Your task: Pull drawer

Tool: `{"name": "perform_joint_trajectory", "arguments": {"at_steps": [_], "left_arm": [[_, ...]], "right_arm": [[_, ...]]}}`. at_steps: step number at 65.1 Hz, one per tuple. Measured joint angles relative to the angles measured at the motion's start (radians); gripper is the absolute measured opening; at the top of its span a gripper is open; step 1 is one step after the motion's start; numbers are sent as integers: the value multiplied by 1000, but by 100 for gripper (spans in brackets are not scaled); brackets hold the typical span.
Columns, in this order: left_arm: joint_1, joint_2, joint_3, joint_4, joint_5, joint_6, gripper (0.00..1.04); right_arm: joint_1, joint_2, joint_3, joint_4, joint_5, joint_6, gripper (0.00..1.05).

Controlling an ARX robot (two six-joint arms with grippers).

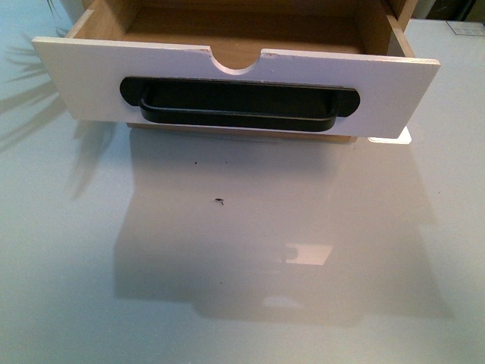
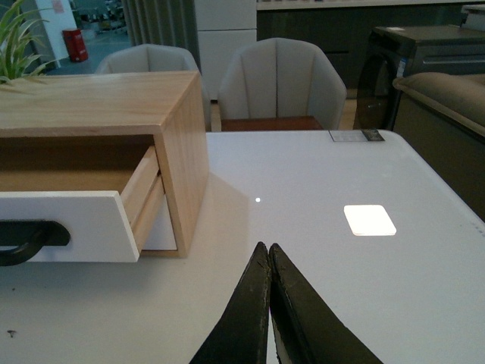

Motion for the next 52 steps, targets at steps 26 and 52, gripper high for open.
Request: {"name": "perform_joint_trajectory", "arguments": {"at_steps": [26,52], "left_arm": [[0,0,0,0,0,-2,77],[0,0,0,0,0,-2,97]], "right_arm": [[0,-1,0,0,0,0,71],[0,-1,0,0,0,0,96]]}}
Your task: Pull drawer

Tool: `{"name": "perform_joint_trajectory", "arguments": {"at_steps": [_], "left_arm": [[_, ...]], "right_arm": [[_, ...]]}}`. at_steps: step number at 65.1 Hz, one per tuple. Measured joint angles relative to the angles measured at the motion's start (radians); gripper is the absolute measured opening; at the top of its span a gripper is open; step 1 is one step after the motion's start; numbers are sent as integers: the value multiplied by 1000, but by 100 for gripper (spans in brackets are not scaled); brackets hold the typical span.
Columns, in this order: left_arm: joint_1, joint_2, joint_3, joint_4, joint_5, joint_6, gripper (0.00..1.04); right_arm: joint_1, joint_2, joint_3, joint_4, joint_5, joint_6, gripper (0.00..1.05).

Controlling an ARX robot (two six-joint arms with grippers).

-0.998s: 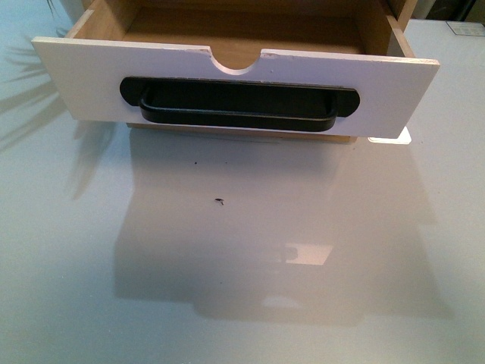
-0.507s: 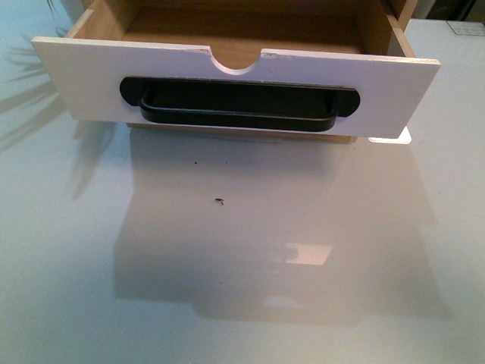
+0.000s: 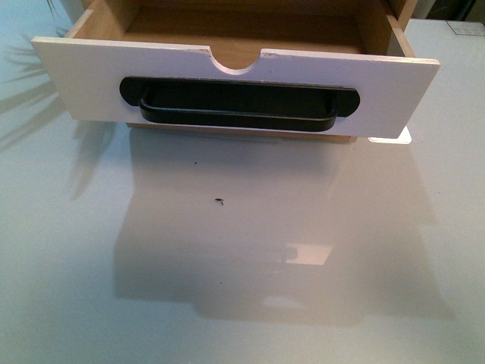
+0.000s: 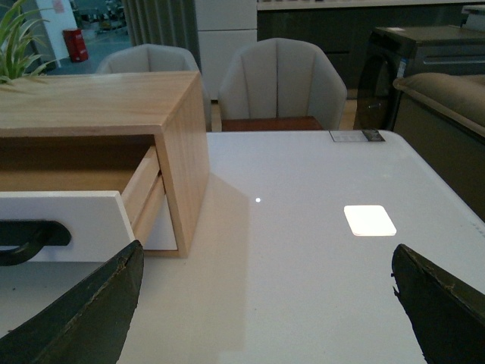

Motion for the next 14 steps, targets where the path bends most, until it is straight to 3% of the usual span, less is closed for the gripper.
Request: {"name": "perform_joint_trajectory", "arguments": {"at_steps": [14], "left_arm": [[0,0,0,0,0,0,97]], "right_arm": [[0,0,0,0,0,0,96]]}}
